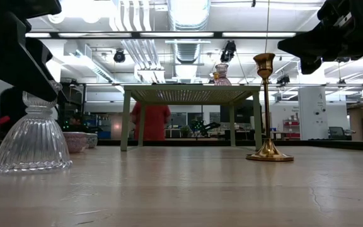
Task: Pick & Place candle stick holders
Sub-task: Put the transparent candle holder on the shelf
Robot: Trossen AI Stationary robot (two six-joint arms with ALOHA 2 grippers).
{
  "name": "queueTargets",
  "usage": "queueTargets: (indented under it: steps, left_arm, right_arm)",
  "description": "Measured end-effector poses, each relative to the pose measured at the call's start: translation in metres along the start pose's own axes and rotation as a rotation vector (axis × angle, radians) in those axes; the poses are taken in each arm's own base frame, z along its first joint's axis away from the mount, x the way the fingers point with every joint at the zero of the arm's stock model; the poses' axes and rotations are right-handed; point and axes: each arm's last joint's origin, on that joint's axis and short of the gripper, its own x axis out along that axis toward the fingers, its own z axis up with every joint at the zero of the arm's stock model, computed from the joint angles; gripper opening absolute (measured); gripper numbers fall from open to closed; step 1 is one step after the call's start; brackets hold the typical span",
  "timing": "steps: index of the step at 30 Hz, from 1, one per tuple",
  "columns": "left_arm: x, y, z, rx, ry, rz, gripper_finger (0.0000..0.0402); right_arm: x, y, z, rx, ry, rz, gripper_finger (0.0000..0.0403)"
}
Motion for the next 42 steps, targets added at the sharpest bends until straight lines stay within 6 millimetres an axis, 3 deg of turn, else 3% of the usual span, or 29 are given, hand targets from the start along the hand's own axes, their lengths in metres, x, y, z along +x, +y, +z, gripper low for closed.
queueTargets:
  steps: [25,31,42]
  left_arm:
    - [0.008,0.004,0.020,0.013,-0.032,0.039,0.0187]
    - [0.008,0.003,0.042,0.049,-0.059,0.041,0.0187]
    - [0.011,0.016,0.104,0.110,-0.134,0.088,0.0188]
  right_arm:
    - [0.000,0.000,0.000,-0.001,0.000,0.001,0.0008]
    - [0.000,0.000,0.000,0.000,0.000,0.000,0.0008]
    - [0.000,0.000,0.000,0.000,0.000,0.001,0.0008]
